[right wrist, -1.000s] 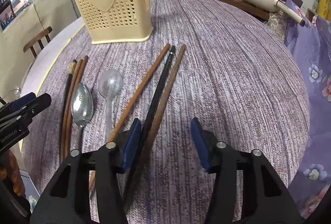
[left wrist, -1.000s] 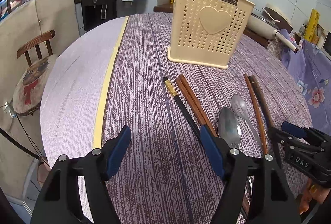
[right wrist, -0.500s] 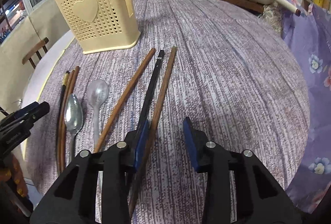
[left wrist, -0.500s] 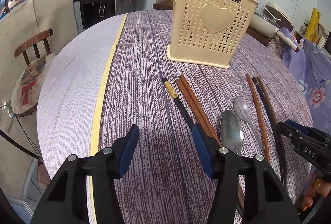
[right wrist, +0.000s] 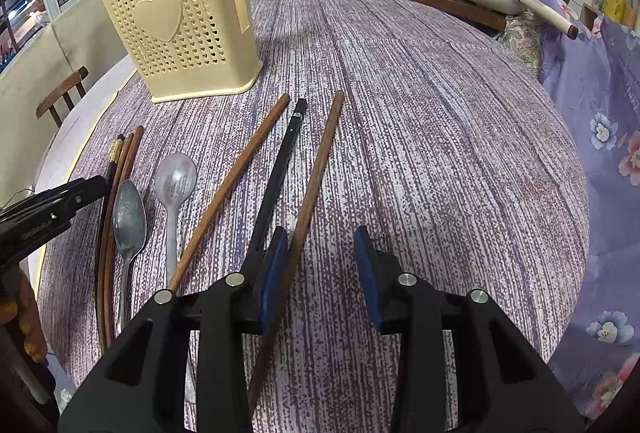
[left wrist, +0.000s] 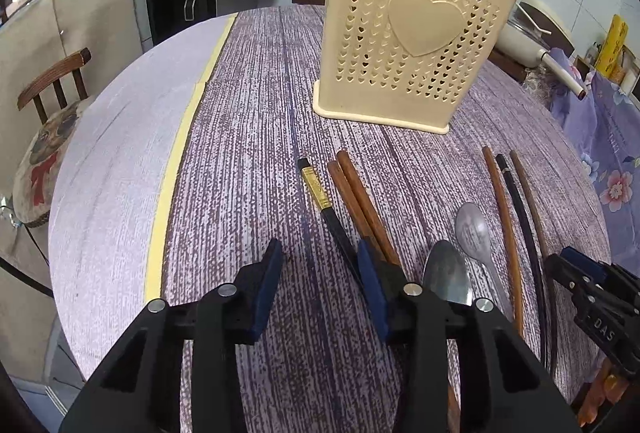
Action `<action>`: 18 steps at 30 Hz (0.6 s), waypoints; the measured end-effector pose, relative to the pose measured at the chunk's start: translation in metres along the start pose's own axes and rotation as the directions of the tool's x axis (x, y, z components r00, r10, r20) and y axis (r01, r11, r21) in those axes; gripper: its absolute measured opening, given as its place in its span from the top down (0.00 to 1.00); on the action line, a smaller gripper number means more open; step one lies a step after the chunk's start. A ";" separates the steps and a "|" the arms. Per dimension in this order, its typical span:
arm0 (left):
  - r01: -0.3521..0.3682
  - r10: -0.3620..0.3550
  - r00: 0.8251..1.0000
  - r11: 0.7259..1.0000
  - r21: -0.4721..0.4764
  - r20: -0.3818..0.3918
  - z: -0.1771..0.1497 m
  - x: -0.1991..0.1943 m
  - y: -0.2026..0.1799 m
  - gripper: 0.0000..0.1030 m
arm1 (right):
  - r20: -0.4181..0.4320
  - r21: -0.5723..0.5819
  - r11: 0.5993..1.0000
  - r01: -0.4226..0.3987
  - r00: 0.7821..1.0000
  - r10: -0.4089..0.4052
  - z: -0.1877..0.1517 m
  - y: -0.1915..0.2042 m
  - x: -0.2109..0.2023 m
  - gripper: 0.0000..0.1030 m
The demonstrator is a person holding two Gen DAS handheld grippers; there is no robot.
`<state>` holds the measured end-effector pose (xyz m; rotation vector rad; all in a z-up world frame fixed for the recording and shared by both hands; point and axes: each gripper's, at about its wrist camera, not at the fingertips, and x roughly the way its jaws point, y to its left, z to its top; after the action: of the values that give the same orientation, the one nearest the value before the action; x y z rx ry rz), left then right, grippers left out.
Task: Organize utensils
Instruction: 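Grasp a brown chopstick with the right tool while the left tool grasps a gold-tipped black chopstick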
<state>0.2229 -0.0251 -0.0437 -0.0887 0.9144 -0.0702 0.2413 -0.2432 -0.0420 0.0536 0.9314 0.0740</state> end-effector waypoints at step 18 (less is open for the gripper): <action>-0.004 0.002 0.999 0.999 -0.047 -0.048 0.022 0.013 0.009 0.78 | -0.025 0.007 1.000 0.022 0.999 -0.021 0.049 -0.006 0.035 0.66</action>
<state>0.2488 -0.0168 -0.0416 -0.1299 0.9638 -0.0481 0.3016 -0.2473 -0.0420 0.0497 0.9574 0.0513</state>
